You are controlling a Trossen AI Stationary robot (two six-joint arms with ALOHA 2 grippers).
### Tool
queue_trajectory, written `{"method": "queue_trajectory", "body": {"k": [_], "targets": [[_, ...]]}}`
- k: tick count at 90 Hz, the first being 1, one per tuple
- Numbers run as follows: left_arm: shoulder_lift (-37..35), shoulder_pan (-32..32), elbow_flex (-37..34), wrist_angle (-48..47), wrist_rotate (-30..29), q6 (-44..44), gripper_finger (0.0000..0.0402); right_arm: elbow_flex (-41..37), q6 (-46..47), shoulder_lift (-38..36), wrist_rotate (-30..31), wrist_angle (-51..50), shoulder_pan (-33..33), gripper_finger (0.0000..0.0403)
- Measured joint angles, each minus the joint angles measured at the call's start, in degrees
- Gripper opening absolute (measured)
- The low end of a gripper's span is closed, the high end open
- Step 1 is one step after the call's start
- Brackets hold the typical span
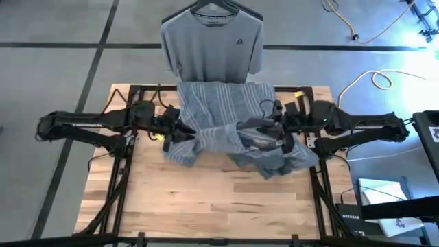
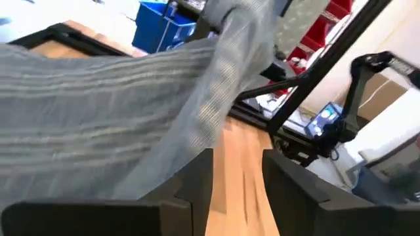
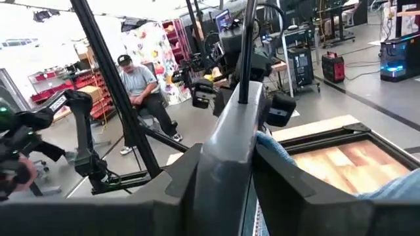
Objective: Unhang clothes
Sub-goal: Remove the polo shirt from the hanger
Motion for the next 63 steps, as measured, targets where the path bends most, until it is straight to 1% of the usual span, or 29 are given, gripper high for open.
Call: {"method": "queue_trajectory", "body": {"k": [9, 24, 34, 42, 55, 63], "targets": [[0.16, 0.02, -0.02, -0.7, -0.32, 1.02, 0.0113, 3.38, -2.13, 0.25, -0.21, -4.45, 0.03, 0.0106], [2.01, 0.01, -0.04, -1.46, -1.21, 0.15, 0.0114, 7.02, -4.08, 0.85, -0.18, -7.73, 0.03, 0.0106], [1.92, 0.54, -0.02, 2.08, -0.99, -1.38, 0.0121, 8.61, -4.53, 0.9, 0.93, -9.12, 0.05, 0.0106], [1.94, 0.47, -0.02, 2.4, -1.08, -1.41, 0.0146, 9.34, -5.31, 0.9, 1.8, -9.04, 0.05, 0.0106], [3.44, 0.45, -0.02, 2.86, -2.98, -0.05, 0.0206, 9.67, -6.5, 0.9, 2.47, -9.27, 0.05, 0.0106], [4.09, 0.41, -0.02, 4.65, -6.54, 1.91, 0.0239, 9.67, -6.64, 1.27, 3.4, -9.47, 0.05, 0.0106]]}}
